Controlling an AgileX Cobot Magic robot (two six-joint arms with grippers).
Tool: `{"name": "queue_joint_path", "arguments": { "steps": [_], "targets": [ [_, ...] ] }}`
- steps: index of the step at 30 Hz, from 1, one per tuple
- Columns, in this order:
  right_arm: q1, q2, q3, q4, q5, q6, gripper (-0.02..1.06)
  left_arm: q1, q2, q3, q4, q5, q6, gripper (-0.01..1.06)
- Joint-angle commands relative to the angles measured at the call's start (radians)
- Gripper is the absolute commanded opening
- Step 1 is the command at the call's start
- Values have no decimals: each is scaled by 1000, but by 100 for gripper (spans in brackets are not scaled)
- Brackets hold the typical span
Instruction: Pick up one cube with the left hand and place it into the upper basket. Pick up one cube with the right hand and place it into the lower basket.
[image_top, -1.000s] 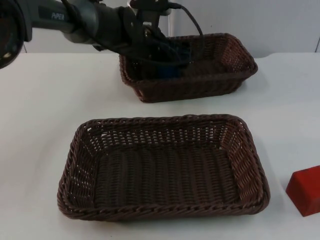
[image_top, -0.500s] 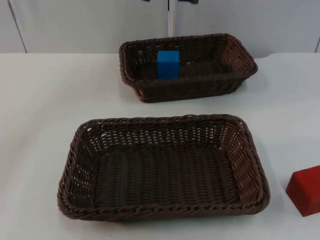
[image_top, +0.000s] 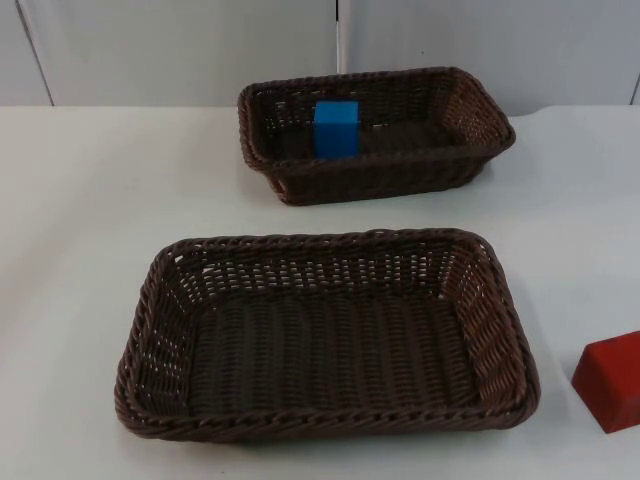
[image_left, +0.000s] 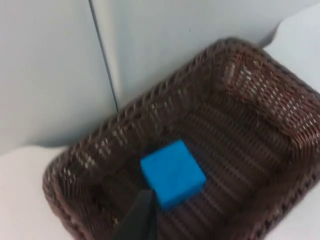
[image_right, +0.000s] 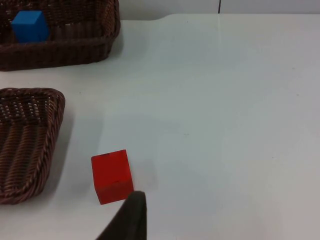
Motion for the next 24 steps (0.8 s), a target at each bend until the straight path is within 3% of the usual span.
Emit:
{"name": "queue_joint_path", "arguments": {
  "steps": [1, 8, 24],
  "targets": [
    [-4, -4, 5, 3, -5, -1, 105, 5, -20, -3, 11, 40, -33, 97],
    [-4, -4, 5, 3, -5, -1, 105, 5, -77, -1, 15, 109, -49, 97],
    [-4, -4, 5, 3, -5, -1, 105, 3, -211, 3, 32, 176, -65, 97]
  ]
}}
